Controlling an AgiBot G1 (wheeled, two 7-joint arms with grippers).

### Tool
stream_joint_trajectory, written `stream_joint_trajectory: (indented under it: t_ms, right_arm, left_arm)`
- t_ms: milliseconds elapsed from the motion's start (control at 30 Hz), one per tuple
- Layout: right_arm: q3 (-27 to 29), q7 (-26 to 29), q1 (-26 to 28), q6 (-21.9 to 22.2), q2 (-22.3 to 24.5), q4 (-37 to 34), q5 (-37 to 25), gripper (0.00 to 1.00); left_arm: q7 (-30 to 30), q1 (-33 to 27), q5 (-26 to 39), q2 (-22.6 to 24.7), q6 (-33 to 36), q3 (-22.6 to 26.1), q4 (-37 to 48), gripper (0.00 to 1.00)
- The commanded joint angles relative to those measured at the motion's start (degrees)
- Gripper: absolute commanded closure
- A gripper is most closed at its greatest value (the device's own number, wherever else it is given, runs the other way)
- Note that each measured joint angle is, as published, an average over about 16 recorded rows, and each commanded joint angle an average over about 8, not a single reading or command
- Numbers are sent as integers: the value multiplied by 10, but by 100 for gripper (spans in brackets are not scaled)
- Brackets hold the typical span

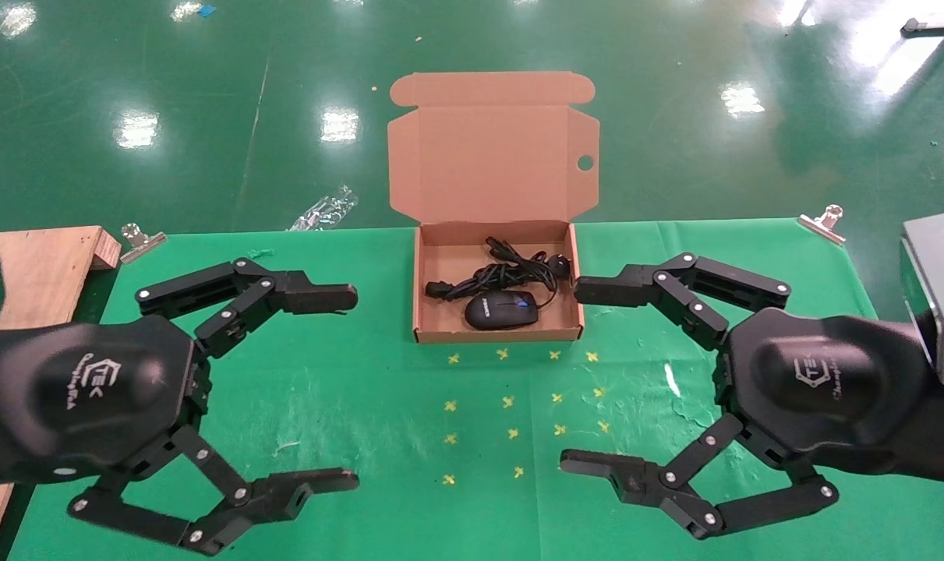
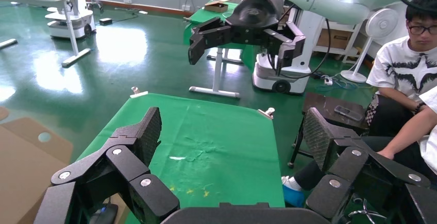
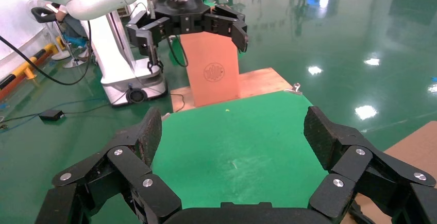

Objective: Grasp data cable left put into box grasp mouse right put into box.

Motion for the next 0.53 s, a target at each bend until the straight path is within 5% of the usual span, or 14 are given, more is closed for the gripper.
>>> stream_joint_trajectory:
  t_ms: [33, 533]
  right_arm:
    - [0, 0, 0, 0, 0, 0, 0, 0]
    - [0, 0, 0, 0, 0, 0, 0, 0]
  left_arm:
    - [0, 1, -1, 0, 1, -1, 0, 0]
    - [-2, -6, 12, 6, -9, 7, 7, 0]
